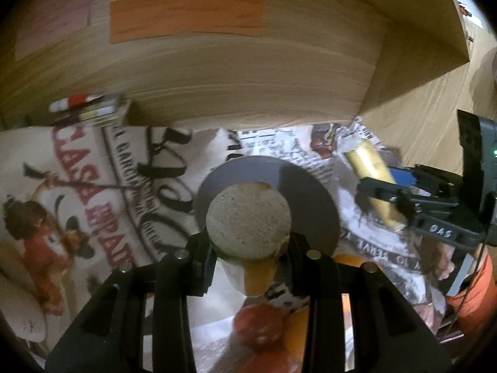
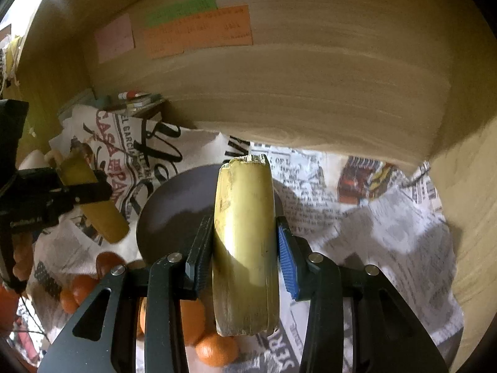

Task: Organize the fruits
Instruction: 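Carry both yellow cylinders onto the grey plate and open both grippers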

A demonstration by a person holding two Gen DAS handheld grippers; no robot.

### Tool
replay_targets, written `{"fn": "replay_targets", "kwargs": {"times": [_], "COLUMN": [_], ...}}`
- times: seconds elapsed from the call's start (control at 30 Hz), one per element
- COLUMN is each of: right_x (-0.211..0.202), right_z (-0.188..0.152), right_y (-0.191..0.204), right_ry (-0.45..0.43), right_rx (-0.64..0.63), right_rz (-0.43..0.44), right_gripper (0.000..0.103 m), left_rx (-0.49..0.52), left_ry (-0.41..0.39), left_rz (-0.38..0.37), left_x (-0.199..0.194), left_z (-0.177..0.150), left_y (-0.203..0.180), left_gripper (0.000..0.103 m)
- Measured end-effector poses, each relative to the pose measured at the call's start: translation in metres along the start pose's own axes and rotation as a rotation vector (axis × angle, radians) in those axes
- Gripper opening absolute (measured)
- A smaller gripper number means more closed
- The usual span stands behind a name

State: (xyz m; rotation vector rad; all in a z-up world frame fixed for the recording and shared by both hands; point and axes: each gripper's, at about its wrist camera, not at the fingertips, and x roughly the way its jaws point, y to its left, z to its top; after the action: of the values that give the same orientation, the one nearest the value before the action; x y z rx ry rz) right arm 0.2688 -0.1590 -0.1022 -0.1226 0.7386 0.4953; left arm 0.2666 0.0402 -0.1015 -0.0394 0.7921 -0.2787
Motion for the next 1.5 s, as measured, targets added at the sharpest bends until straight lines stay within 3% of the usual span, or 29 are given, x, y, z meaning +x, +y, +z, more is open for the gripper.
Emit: {"fn": "replay_targets", "kwargs": {"times": [0.57,0.73,1.0,1.23,1.5], "right_x": [0.067,0.084,0.105,0.094,0.052], "right_z": [0.017,0.016,0.013,0.019,0.023], "right_y": [0.008,0.01,0.011,0.014,0.017], "right_ry": [0.11,0.151,0.2,0.151,0.087], "right_rx": [-0.051,-0.06,-0.059,-0.073,-0.061], "right_rz": [-0.009,-0.003,0.003,0.0,0.009], "right_gripper": [0.036,0.036,0.036,0.036,0.036], "left_rx": [-0.012,-0.018,-0.015,-0.015,-0.02], "left_ry": [0.114,0.112,0.106,0.125,0.051], "left_rz": [-0.075,-0.089,-0.007,-0.001,0.04], "left_x": [0.068,0.079,0.09,0.097,0.052], "left_z": [0.014,0.02,0.026,0.024,0.019], "left_y": [-0.009,-0.007,-0.001,0.006,0.011], "left_gripper": [0.035,0.035,0.039,0.038,0.041]}}
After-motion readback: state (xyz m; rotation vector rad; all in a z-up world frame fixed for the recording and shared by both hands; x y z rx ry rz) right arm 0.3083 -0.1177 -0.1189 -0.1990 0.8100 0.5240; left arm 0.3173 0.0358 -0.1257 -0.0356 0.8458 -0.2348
